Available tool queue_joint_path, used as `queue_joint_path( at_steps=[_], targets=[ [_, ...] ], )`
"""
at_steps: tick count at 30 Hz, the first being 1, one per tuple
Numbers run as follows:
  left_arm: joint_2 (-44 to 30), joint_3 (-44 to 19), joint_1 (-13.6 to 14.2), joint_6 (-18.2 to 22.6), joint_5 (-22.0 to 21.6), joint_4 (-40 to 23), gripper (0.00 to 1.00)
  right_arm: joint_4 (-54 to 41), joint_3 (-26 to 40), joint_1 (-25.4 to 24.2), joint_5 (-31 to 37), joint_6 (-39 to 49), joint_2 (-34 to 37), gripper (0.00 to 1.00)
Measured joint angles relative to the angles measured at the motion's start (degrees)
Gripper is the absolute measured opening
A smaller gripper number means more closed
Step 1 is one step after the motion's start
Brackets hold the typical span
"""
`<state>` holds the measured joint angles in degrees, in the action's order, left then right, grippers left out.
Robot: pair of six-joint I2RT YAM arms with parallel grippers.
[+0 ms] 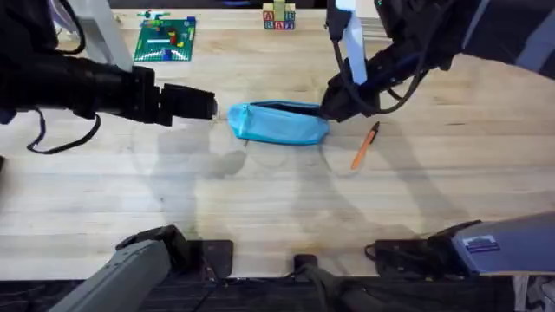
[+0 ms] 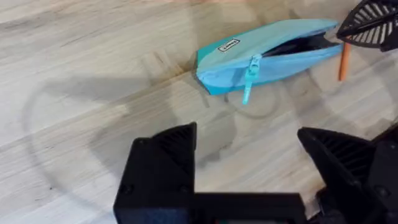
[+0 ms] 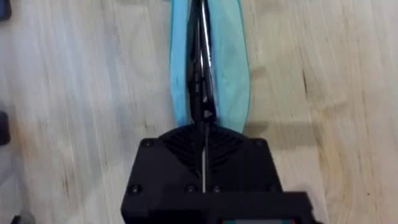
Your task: Unzip the bag, pick up the pens from the table one at a time and place them inside, then zip the bag closed.
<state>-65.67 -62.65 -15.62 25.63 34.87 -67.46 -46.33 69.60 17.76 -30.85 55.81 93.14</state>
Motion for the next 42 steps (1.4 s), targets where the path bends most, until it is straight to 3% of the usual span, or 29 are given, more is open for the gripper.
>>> queue_joint_path(
  at_steps=[30, 31, 36, 37, 42],
  targets=[
    [0.0, 0.0, 0.0, -0.2, 0.0, -0.6, 0.995, 3.0, 0.0, 4.6, 0.0, 0.1, 1.7, 0.048],
    [0.0, 0.0, 0.0, -0.2, 0.0, -0.7, 0.995, 3.0, 0.0, 4.6, 0.0, 0.2, 1.7, 0.133],
    [0.0, 0.0, 0.0, -0.2, 0.0, -0.7, 0.995, 3.0, 0.0, 4.6, 0.0, 0.2, 1.7, 0.86],
    [0.0, 0.0, 0.0, -0.2, 0.0, -0.7, 0.995, 3.0, 0.0, 4.6, 0.0, 0.4, 1.7, 0.957],
    [0.0, 0.0, 0.0, -0.2, 0.0, -0.7, 0.995, 3.0, 0.0, 4.6, 0.0, 0.4, 1.7, 0.996]
  ],
)
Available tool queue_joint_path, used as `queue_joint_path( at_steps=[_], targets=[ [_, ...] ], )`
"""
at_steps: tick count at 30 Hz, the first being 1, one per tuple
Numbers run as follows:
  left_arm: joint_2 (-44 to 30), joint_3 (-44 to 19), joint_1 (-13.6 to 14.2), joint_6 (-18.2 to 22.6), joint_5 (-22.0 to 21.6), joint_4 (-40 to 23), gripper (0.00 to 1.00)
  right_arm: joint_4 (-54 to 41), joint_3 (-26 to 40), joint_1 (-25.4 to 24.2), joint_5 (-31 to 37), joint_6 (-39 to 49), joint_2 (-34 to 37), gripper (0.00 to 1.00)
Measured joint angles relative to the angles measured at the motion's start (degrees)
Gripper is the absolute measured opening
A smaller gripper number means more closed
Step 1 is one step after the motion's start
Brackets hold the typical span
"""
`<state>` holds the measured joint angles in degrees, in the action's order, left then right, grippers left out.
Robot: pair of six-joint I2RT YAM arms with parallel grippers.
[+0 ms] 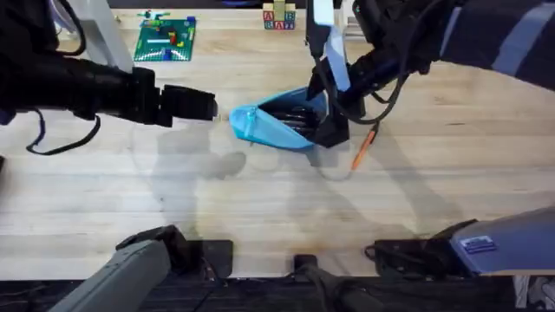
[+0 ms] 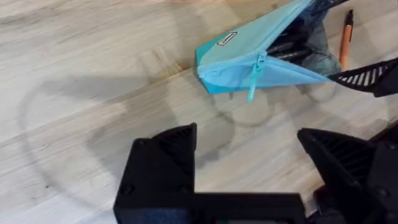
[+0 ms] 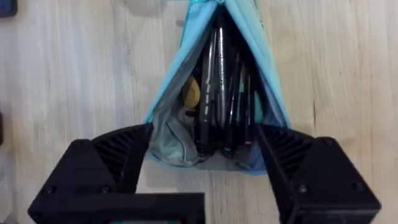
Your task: Unzip the bag, pick up the pens from the table one at a time and place them inside, then zip the bag closed.
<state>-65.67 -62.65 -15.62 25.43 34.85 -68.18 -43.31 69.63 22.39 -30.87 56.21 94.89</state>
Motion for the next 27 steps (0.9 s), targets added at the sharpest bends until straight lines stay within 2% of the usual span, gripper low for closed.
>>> queue_joint_path(
  at_steps=[11, 15, 20, 27],
  targets=[
    [0.0, 0.0, 0.0, 0.0, 0.0, 0.0, 0.995, -0.1, 0.2, 0.0, 0.0, -0.1, 0.0, 0.996],
    [0.0, 0.0, 0.0, 0.0, 0.0, 0.0, 0.995, -0.3, 1.7, -0.1, 1.7, -3.3, -0.8, 0.996],
    [0.0, 0.0, 0.0, 0.0, 0.0, 0.0, 0.995, -0.2, 4.4, -0.1, 10.1, -12.7, -6.5, 0.996],
    [0.0, 0.0, 0.0, 0.0, 0.0, 0.0, 0.995, -3.5, 5.4, -0.2, 23.8, -30.5, -14.6, 0.997]
  ],
)
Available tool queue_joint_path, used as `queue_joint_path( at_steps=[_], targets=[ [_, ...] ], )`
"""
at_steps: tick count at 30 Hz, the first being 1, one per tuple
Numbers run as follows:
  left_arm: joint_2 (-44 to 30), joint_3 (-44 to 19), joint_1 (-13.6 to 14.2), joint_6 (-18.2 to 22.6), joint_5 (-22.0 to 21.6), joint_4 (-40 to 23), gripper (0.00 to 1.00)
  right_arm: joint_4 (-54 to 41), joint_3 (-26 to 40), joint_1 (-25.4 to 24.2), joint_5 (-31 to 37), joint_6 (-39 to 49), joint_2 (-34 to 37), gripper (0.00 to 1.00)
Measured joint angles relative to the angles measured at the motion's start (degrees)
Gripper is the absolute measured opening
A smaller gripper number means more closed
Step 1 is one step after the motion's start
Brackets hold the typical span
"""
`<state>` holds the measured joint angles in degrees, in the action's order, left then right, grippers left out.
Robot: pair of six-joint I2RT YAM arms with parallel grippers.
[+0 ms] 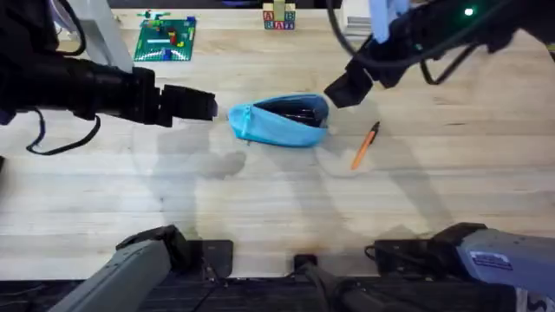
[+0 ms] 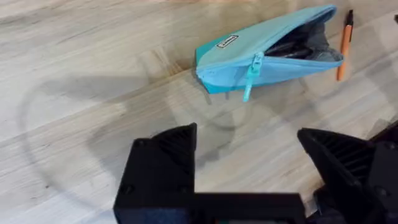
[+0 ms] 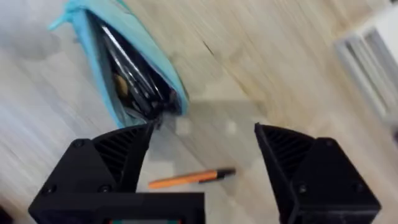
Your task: Unzip the bag, pick up the pens from the table one at a time and place them inside, then zip the bag closed.
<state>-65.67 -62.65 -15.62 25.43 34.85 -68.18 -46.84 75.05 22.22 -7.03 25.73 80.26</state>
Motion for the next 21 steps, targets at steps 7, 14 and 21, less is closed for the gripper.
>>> queue_joint_path(
  at_steps=[7, 14, 21],
  targets=[
    [0.0, 0.0, 0.0, 0.0, 0.0, 0.0, 0.995, -9.3, 0.0, 0.0, 9.6, -24.8, -3.4, 0.996],
    [0.0, 0.0, 0.0, 0.0, 0.0, 0.0, 0.995, -19.9, 0.0, -0.8, 11.8, -49.5, -3.7, 0.996],
    [0.0, 0.0, 0.0, 0.0, 0.0, 0.0, 0.995, -23.0, -1.7, -4.0, 12.3, -66.3, -3.7, 0.996]
  ],
)
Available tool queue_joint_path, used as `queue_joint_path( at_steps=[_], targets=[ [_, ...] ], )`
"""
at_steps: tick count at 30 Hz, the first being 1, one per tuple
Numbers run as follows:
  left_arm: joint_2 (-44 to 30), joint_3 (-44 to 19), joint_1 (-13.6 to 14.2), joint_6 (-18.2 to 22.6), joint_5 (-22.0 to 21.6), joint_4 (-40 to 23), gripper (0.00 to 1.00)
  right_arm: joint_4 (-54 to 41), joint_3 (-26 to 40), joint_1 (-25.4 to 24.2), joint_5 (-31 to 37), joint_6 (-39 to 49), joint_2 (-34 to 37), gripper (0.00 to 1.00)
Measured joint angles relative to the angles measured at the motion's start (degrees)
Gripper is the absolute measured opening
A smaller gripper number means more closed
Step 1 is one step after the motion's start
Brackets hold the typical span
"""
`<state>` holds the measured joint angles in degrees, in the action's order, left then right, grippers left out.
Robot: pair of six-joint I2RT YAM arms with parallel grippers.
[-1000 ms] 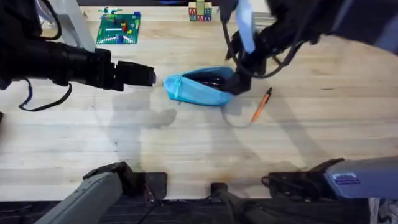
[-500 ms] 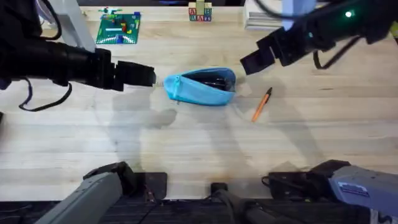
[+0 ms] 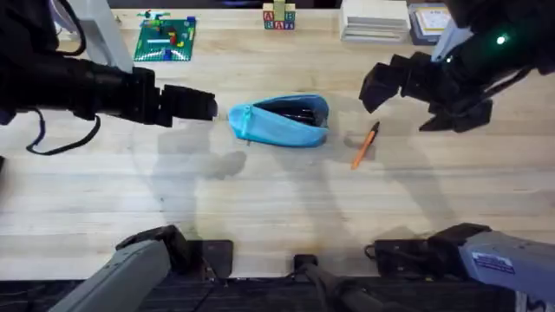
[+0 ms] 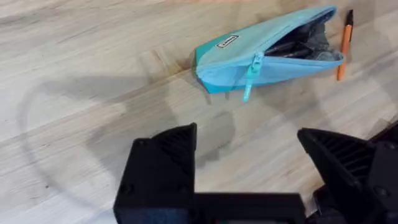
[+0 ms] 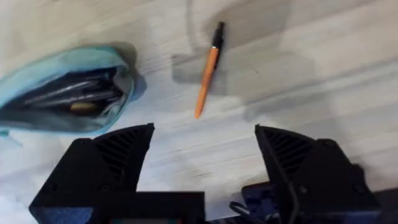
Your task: Unzip the bag, pick up the pens from the table one at a time and place them inside, then zip the bag closed.
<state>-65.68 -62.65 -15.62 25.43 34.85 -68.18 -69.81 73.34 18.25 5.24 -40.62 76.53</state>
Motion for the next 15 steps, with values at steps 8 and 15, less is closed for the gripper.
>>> queue_joint_path(
  at_steps=[8, 15],
  targets=[
    [0.0, 0.0, 0.0, 0.0, 0.0, 0.0, 0.995, 6.3, -8.8, -1.3, 2.1, -9.8, 0.1, 0.996],
    [0.0, 0.0, 0.0, 0.0, 0.0, 0.0, 0.995, 15.3, -15.9, -1.3, 2.2, -11.9, 0.2, 0.995]
  ],
)
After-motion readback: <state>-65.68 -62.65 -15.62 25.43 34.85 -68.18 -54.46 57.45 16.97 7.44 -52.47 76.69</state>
